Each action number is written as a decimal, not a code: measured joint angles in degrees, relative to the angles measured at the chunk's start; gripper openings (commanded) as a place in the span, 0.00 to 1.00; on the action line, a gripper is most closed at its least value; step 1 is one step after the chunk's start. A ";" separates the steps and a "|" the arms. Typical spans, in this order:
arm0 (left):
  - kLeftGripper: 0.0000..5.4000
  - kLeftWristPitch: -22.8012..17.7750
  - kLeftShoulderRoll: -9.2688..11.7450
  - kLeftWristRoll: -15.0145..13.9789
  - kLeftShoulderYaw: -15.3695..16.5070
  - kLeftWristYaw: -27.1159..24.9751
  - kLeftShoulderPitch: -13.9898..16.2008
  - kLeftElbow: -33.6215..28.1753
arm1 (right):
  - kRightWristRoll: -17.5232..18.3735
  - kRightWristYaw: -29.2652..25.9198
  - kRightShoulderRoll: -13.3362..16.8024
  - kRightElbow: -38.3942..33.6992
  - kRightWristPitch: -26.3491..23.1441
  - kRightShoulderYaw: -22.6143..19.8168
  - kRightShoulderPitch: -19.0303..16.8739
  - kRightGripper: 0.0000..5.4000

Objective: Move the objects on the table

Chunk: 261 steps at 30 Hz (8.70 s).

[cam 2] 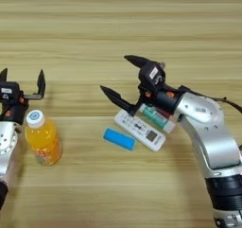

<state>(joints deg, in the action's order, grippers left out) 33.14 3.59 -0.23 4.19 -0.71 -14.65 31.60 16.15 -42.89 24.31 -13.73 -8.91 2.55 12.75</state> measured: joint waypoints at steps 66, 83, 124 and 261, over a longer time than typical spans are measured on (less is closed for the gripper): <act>1.00 -6.65 6.57 -9.79 3.54 -11.96 2.91 -14.38 | -9.81 35.03 -11.83 52.87 45.75 -13.23 11.46 0.99; 1.00 -34.84 16.45 -42.87 2.38 -41.94 15.48 -47.32 | -11.38 36.11 -12.12 52.84 45.96 -12.76 11.53 0.99; 0.65 -29.49 25.69 -24.84 -5.16 -60.61 21.69 -37.97 | -13.13 37.33 -12.24 52.30 45.97 -11.14 11.52 1.00; 1.00 -10.42 1.38 -9.93 3.27 -17.41 -0.04 -18.12 | -6.00 8.64 -18.12 27.56 15.95 4.69 8.90 0.64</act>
<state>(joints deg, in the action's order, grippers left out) 22.72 4.97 -10.16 7.45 -18.12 -14.69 13.48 10.15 -34.25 6.19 13.84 7.04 7.23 21.65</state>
